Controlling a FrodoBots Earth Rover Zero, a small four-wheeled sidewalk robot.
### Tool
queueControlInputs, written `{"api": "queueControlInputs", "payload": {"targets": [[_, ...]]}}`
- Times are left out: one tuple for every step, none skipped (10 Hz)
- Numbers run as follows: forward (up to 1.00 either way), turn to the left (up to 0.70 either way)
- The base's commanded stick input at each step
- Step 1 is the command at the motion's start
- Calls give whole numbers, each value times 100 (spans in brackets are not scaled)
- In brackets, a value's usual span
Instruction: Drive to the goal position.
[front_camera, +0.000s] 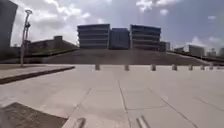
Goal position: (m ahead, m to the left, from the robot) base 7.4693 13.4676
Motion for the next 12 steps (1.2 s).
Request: {"api": "queueControlInputs", "payload": {"targets": [[100, 0], [100, 0], [100, 0], [100, 0], [100, 0], [100, 0], [100, 0], [100, 0], [100, 0], [100, 0], [100, 0], [100, 0]]}}
